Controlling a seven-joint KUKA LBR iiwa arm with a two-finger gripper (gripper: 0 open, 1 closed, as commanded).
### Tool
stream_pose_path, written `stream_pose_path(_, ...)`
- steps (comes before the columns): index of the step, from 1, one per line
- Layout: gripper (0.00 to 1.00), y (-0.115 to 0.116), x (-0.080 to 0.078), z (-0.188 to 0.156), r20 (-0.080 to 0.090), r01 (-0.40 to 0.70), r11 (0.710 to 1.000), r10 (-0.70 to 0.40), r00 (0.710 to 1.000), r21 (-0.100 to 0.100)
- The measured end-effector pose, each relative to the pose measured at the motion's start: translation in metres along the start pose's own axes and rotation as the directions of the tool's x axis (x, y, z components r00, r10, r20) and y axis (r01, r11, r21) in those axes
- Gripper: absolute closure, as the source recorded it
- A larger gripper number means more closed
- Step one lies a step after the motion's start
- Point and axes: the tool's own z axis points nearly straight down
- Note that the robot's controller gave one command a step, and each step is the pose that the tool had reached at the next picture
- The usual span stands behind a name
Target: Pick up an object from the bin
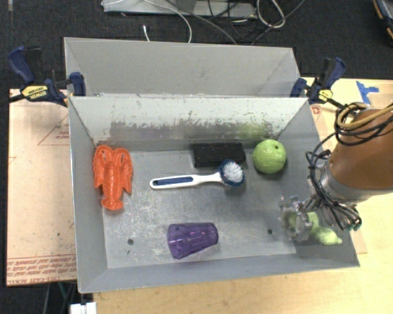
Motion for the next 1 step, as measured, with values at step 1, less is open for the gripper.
stream_pose_path(1, 1.00, 0.0025, 0.0002, -0.0464, -0.003, -0.001, 1.000, 0.001, 1.000, -0.003)
